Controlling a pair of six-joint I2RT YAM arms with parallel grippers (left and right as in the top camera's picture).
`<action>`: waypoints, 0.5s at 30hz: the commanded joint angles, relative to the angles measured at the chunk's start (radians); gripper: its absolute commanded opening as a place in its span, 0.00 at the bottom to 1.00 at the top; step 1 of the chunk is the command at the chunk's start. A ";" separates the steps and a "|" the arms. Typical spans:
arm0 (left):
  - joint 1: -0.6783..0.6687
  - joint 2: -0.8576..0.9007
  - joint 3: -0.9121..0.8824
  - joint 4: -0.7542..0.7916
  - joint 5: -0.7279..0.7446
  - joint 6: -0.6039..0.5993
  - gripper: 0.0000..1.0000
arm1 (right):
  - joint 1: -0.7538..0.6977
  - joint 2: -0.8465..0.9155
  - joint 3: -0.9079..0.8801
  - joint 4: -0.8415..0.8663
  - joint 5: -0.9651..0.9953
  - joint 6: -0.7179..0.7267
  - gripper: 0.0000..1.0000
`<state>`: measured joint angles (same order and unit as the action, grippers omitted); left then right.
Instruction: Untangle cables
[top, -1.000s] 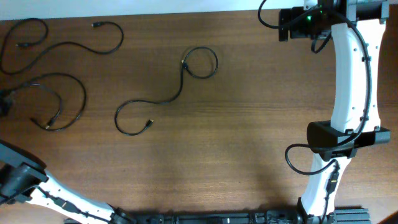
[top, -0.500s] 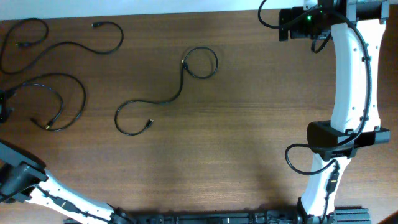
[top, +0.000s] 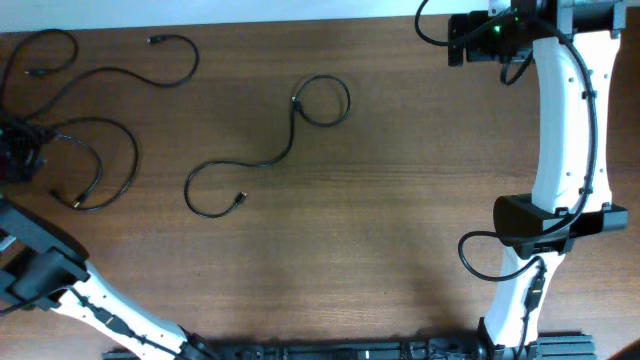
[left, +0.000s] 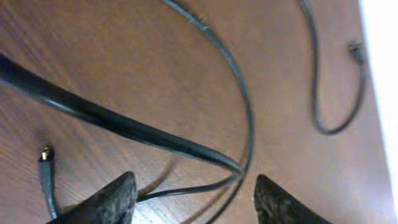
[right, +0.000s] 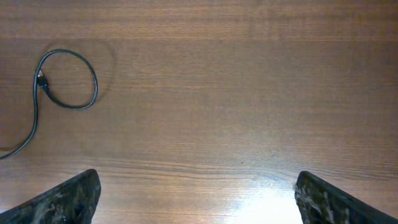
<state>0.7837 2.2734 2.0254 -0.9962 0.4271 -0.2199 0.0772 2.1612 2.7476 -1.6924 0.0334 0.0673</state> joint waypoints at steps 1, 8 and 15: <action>-0.011 0.013 -0.051 0.023 -0.139 0.012 0.51 | 0.000 0.005 -0.001 -0.006 -0.002 -0.008 0.97; -0.011 0.031 -0.065 0.064 -0.139 0.012 0.22 | 0.000 0.005 -0.001 -0.006 -0.002 -0.008 0.98; -0.004 0.047 -0.061 0.061 0.129 0.013 0.29 | 0.000 0.005 -0.001 -0.006 -0.002 -0.008 0.97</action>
<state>0.7708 2.3054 1.9648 -0.9360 0.3813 -0.2131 0.0772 2.1612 2.7476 -1.6924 0.0334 0.0662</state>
